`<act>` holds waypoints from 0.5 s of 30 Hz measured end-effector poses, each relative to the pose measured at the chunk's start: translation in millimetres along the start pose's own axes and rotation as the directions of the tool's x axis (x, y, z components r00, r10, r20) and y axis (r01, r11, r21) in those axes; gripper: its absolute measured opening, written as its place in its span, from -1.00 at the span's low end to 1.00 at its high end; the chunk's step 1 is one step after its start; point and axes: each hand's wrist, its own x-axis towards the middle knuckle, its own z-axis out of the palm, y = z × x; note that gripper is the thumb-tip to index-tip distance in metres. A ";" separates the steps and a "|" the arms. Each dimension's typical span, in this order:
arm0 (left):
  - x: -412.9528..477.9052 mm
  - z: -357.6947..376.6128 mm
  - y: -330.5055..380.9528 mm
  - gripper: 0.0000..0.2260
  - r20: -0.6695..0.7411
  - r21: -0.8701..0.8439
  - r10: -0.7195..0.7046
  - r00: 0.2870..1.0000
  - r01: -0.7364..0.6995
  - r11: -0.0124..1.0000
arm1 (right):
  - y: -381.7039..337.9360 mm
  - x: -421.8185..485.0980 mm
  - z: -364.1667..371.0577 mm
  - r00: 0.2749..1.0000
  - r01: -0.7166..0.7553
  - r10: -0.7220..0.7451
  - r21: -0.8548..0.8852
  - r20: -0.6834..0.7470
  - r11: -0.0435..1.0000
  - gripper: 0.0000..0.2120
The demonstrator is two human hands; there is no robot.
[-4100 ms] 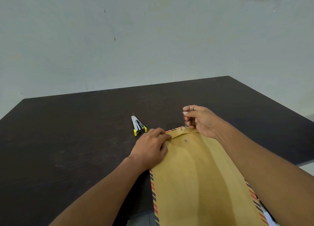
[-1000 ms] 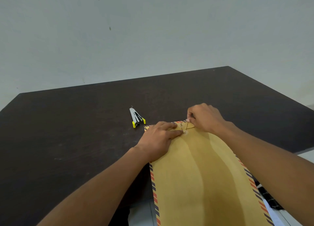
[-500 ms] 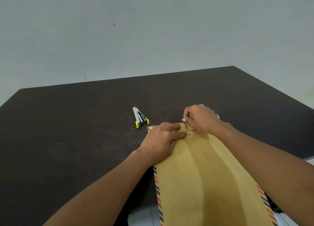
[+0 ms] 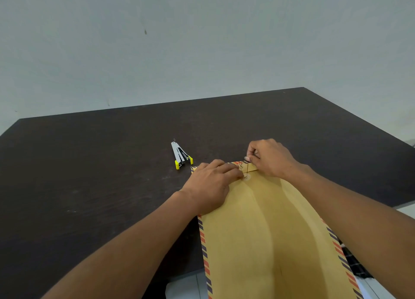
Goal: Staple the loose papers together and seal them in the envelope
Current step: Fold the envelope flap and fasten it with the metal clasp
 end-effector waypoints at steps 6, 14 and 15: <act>-1.1 5.1 -0.9 -0.52 -0.041 -0.059 -0.018 0.999 0.015 0.998 | -9.6 3.5 4.7 1.000 0.013 -0.013 0.021 -0.009 1.000 -0.89; -11.3 6.6 -0.8 -0.70 -0.209 -0.309 -0.221 0.953 0.150 0.939 | -27.0 9.9 4.9 0.998 0.028 -0.030 0.045 0.062 0.999 -0.86; -11.1 5.8 -0.8 -0.72 -0.212 -0.318 -0.231 0.950 0.157 0.935 | -27.5 9.4 5.0 0.997 0.030 -0.033 0.047 0.068 0.998 -0.86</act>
